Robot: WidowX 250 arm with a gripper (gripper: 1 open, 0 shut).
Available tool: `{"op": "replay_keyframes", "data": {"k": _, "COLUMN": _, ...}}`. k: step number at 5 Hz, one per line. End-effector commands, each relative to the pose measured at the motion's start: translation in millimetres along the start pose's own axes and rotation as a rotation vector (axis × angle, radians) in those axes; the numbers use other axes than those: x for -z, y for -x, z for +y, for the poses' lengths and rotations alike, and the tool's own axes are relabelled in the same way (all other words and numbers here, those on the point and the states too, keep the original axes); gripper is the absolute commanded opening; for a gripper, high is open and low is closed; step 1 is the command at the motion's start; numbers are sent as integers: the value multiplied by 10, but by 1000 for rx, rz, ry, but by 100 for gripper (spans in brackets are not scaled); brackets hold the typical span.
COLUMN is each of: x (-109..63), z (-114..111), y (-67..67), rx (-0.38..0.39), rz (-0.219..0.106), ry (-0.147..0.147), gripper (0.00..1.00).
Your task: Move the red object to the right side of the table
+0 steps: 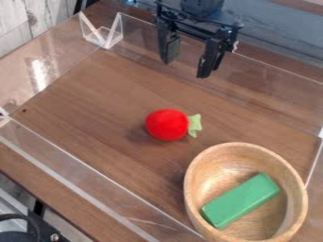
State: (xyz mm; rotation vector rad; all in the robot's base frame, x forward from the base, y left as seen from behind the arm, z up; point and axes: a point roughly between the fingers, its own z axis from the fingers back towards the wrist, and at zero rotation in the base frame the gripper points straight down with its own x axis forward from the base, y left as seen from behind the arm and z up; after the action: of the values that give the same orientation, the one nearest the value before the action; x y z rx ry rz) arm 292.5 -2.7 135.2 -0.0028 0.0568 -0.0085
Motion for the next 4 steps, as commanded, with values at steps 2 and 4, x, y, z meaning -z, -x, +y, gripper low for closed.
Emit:
{"op": "replay_keyframes", "data": {"k": 2, "x": -132, "z": 111, "y": -57, "rx": -46, "rz": -9, "ry": -12, "gripper": 100}}
{"op": "replay_keyframes", "data": {"k": 4, "x": -219, "z": 630, "y": -182, "rx": 27, "rz": -103, "ry": -40, "gripper": 100}}
